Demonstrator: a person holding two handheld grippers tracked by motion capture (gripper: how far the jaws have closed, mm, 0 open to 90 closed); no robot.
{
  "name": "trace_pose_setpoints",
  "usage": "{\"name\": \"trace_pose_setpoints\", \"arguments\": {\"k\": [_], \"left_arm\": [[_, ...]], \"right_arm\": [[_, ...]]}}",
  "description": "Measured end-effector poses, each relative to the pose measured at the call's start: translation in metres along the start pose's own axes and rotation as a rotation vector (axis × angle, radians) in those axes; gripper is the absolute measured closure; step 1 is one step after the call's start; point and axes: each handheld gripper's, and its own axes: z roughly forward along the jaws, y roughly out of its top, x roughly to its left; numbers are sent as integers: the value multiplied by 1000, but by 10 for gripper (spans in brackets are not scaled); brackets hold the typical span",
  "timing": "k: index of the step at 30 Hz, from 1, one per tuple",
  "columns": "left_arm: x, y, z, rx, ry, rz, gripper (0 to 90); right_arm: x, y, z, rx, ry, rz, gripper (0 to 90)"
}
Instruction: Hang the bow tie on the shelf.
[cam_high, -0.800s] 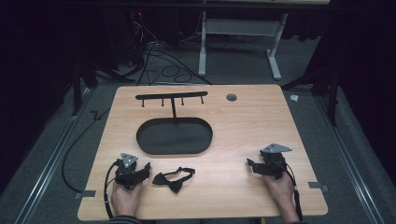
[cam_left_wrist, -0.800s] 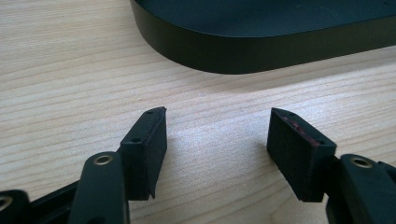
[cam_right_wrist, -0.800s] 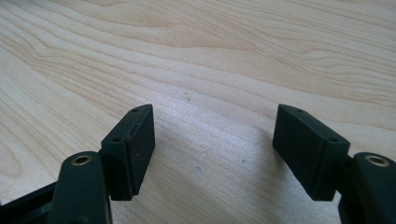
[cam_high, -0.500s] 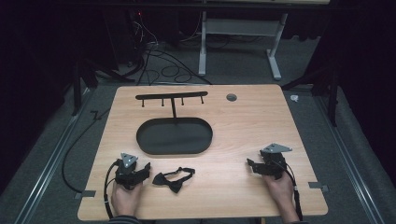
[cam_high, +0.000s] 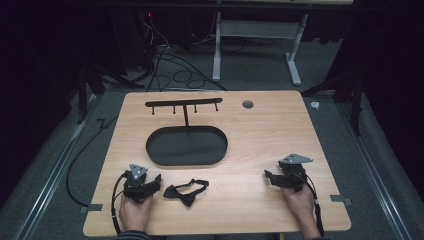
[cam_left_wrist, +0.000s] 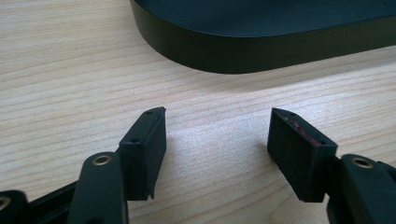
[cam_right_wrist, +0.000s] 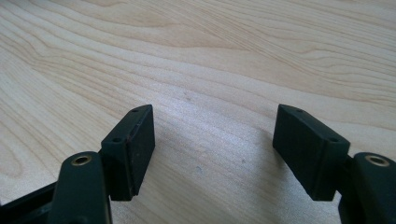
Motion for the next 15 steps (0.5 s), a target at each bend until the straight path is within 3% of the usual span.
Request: {"name": "trace_pose_setpoints", "arguments": {"k": [15], "left_arm": [[1,0,-1,-1,-3,7,395]], "right_arm": [[0,0,0,0,0,1,312]]}}
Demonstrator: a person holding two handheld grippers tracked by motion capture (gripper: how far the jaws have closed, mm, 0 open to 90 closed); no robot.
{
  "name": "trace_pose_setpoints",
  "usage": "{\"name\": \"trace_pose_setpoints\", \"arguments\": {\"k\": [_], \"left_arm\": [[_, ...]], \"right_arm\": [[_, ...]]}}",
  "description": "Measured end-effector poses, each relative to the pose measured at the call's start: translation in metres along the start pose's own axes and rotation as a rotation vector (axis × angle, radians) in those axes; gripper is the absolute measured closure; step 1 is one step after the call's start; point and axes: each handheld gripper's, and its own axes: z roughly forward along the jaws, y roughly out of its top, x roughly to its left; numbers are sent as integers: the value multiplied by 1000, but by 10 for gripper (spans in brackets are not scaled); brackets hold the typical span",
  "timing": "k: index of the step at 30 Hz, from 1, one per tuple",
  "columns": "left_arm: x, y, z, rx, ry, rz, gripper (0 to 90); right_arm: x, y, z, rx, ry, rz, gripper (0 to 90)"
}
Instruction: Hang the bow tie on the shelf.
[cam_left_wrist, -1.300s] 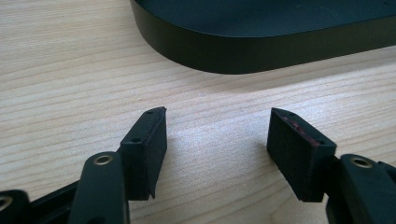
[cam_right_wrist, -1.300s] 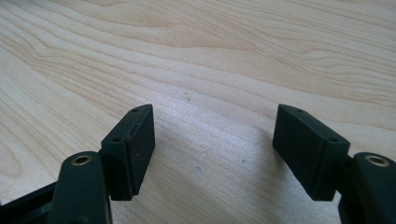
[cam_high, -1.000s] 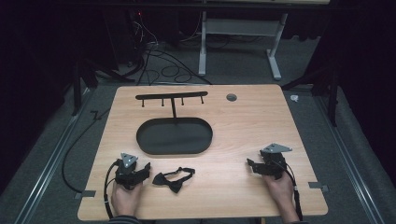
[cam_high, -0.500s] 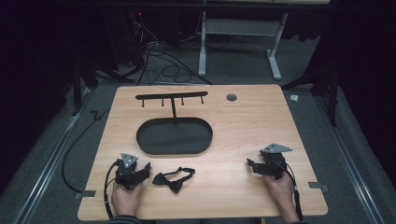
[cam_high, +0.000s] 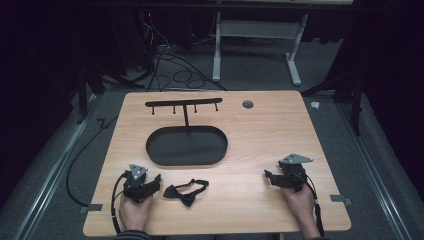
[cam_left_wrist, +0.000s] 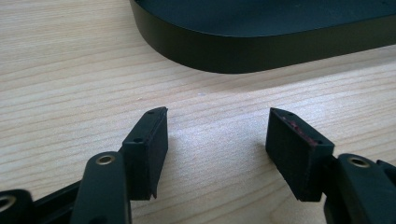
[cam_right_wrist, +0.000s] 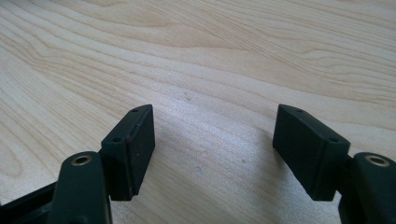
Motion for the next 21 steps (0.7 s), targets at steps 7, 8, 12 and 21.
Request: {"name": "trace_pose_setpoints", "arguments": {"k": [7,8,12,21], "left_arm": [[0,3,-1,27,-6,4,413],[0,3,-1,27,-6,4,418],[1,3,-5,27,-14,8,419],[-8,14,-22,-6,-35,57,431]], "right_arm": [[0,0,0,1,1,0,312],[0,0,0,1,1,0,312],[0,0,0,0,0,0,312],[0,0,0,0,1,-1,312]]}}
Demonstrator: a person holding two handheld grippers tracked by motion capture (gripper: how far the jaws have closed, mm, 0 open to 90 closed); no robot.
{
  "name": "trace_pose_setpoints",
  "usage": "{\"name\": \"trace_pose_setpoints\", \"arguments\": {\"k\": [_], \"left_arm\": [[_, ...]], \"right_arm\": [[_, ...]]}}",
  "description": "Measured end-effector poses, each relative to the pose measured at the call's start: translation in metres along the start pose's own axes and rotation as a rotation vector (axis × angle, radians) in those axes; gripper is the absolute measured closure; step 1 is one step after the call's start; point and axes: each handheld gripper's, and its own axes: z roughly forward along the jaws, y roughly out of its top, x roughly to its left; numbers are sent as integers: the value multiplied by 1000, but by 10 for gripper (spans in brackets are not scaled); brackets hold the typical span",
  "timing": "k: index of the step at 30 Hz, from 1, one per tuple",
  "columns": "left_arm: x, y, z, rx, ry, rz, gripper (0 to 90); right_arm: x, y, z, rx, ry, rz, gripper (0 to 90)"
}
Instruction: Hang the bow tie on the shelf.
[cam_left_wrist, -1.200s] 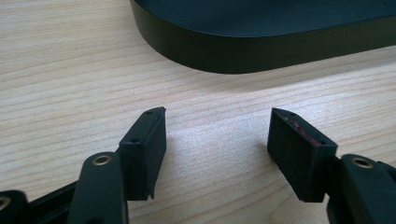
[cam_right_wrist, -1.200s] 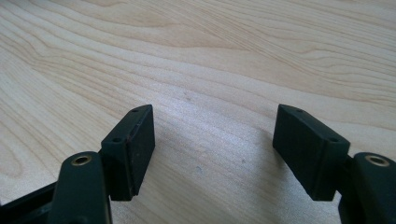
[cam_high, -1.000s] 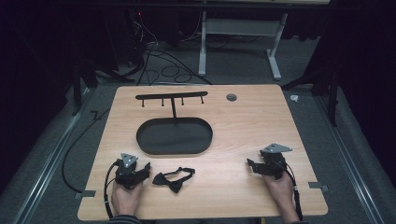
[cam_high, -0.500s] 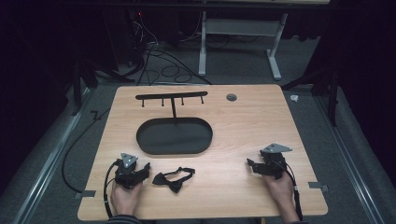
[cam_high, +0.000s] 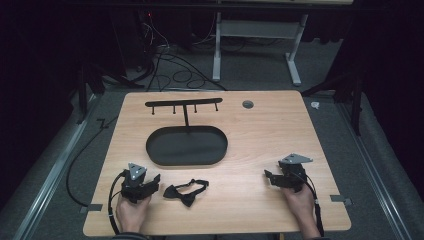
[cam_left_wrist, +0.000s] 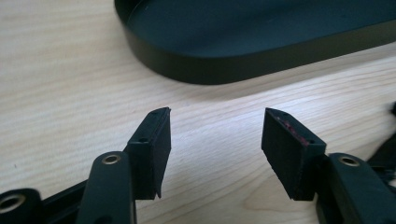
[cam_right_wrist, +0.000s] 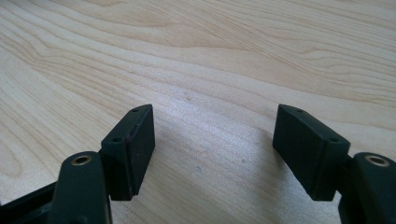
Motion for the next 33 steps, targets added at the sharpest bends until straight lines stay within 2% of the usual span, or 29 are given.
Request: {"name": "trace_pose_setpoints", "arguments": {"k": [2,4,5,6,7,11,16,23,25,33], "left_arm": [[-9,6,-3,-2,-21,32,434],[-12,7,-3,-3,-34,35,438],[-17,10,-3,3,-58,44,440],[-17,10,-3,3,-58,44,444],[-22,11,-3,10,-77,50,445],[-29,13,-3,20,-103,66,452],[-43,14,-3,25,-145,91,479],[-53,14,1,39,-189,109,515],[-56,13,3,47,-218,114,527],[-62,14,10,76,-250,145,594]], "right_arm": [[0,0,0,0,0,0,312],[0,0,0,0,0,0,312],[0,0,0,0,-1,0,312],[0,0,0,0,-1,0,312],[0,0,0,0,0,0,312],[0,0,0,-1,0,0,312],[0,0,0,0,0,0,312],[0,0,0,0,-1,1,312],[0,0,0,0,-1,0,312],[0,0,0,0,-1,1,312]]}}
